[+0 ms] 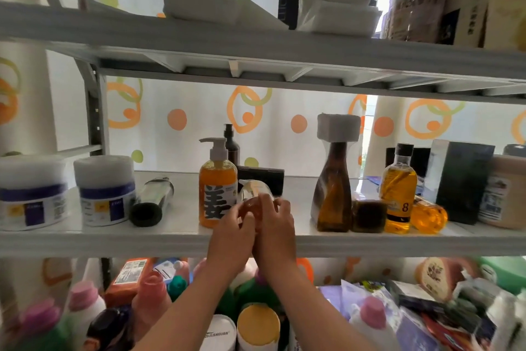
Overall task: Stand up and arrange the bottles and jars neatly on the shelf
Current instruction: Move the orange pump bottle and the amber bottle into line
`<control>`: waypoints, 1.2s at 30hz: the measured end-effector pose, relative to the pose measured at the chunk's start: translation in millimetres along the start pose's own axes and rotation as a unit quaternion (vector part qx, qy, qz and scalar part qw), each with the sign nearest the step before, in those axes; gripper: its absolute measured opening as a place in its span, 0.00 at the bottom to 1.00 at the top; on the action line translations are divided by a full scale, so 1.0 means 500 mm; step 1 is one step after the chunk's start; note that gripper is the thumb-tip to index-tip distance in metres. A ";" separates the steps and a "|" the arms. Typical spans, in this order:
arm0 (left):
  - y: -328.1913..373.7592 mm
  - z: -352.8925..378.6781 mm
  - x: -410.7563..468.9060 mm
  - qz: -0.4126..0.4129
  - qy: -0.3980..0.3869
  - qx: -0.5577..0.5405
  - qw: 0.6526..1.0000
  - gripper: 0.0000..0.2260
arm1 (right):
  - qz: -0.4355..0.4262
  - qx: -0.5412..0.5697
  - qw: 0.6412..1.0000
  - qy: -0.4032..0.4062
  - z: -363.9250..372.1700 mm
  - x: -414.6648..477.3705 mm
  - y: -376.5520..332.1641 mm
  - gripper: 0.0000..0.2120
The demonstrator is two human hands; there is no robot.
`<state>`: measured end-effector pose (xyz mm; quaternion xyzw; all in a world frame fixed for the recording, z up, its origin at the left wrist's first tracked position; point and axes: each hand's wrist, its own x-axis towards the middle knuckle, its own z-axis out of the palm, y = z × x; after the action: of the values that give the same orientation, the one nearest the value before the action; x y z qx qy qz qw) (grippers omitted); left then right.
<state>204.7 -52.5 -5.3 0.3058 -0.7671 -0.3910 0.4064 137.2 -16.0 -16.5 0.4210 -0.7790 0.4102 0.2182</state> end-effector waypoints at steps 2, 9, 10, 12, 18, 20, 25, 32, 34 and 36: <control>0.004 0.010 -0.002 0.003 -0.014 -0.011 1.000 0.17 | 0.001 -0.019 1.000 0.009 -0.008 -0.001 0.009 0.23; 0.013 0.069 0.003 0.011 -0.066 -0.027 0.997 0.19 | 0.011 -0.053 0.997 0.048 -0.048 0.002 0.055 0.21; 0.016 0.076 0.001 0.012 -0.072 -0.030 0.997 0.19 | 0.010 -0.054 0.997 0.053 -0.051 0.003 0.061 0.21; 0.022 0.086 0.000 0.013 -0.082 -0.036 0.996 0.19 | 0.012 -0.058 0.996 0.062 -0.055 0.004 0.069 0.20; 0.029 0.104 0.003 0.010 -0.079 -0.026 0.996 0.18 | 0.021 -0.134 0.987 0.081 -0.045 0.006 0.083 0.23; 0.024 0.107 0.003 0.017 -0.072 -0.017 0.997 0.18 | 0.021 -0.174 0.980 0.096 -0.042 0.011 0.082 0.25; 0.022 0.091 -0.001 0.031 -0.043 -0.035 0.998 0.16 | 0.038 -0.203 0.973 0.104 -0.042 0.004 0.080 0.31; -0.038 -0.063 0.045 0.009 0.234 -0.033 0.972 0.22 | -0.057 -0.095 0.990 0.087 -0.018 -0.014 0.025 0.37; -0.064 -0.101 0.074 -0.046 0.181 0.016 0.982 0.34 | -0.050 0.016 0.998 0.031 0.000 -0.013 -0.007 0.34; -0.081 -0.118 0.093 -0.065 0.060 0.008 0.996 0.38 | -0.034 0.083 0.996 -0.028 0.015 -0.009 -0.036 0.33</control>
<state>239.0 -130.5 -0.3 0.3809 -0.7229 -0.3918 0.4228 154.4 -25.7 -15.6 0.4751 -0.7335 0.4537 0.1744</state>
